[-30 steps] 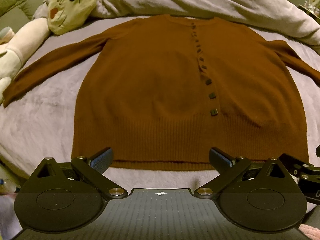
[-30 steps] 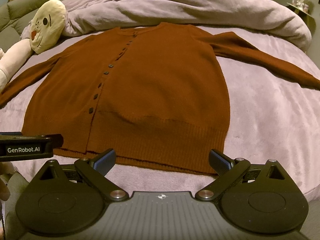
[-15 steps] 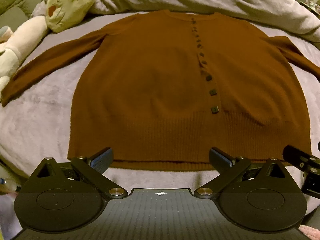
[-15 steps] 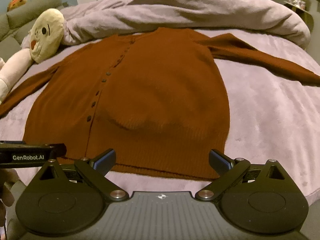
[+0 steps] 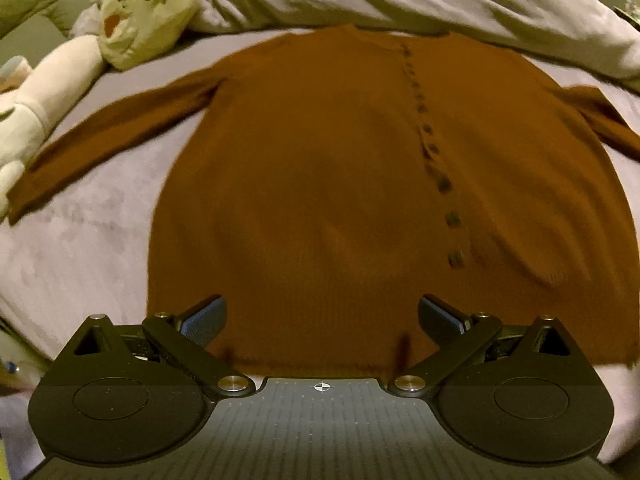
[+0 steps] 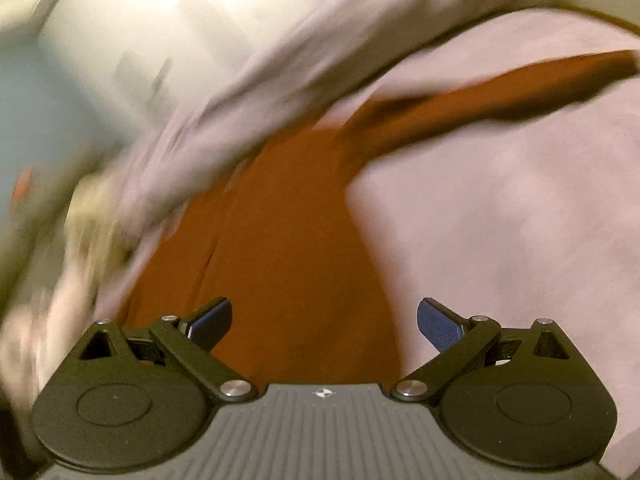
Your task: Fold small clothes
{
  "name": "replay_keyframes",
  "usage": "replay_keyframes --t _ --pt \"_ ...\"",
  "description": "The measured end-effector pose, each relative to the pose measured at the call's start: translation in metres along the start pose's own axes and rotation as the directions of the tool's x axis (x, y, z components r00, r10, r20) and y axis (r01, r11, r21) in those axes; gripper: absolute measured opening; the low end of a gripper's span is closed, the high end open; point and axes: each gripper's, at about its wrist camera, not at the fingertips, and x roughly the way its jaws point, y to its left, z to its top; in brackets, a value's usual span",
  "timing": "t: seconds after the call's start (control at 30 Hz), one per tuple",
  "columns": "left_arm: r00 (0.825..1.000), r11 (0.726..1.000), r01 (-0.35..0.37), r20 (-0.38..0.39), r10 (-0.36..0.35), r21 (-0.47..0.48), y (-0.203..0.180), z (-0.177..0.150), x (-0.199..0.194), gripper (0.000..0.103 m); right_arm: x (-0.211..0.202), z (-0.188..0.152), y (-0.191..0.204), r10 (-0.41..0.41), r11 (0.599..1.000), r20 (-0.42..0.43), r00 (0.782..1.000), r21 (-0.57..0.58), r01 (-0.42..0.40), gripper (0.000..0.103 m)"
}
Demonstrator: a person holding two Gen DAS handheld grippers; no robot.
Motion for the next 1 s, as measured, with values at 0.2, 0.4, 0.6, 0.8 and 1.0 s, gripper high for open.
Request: replay_keyframes --t 0.2,0.4,0.6,0.8,1.0 --pt "1.000 0.996 0.014 -0.013 -0.015 -0.082 0.002 0.028 0.023 0.103 -0.008 0.082 -0.132 -0.129 0.889 0.232 0.964 0.457 0.009 0.075" --pt "0.999 0.996 -0.030 -0.036 0.027 -0.082 -0.003 0.041 0.043 0.103 0.028 0.103 -0.194 -0.163 0.753 0.247 0.955 0.657 -0.042 0.056" --pt "0.996 0.997 -0.040 -0.079 0.035 -0.068 -0.007 0.038 0.058 0.103 0.057 0.113 -0.214 -0.091 0.671 0.307 0.947 0.722 -0.170 0.042" --pt "0.996 0.995 -0.023 -0.088 0.015 -0.099 0.001 0.035 0.066 0.103 0.059 0.125 -0.218 -0.122 0.701 0.293 0.948 0.701 -0.126 0.010" --pt "0.997 0.993 -0.005 -0.071 -0.004 -0.122 0.003 0.030 0.071 0.103 0.038 0.148 -0.152 -0.201 0.909 0.324 0.924 0.414 0.053 0.010"
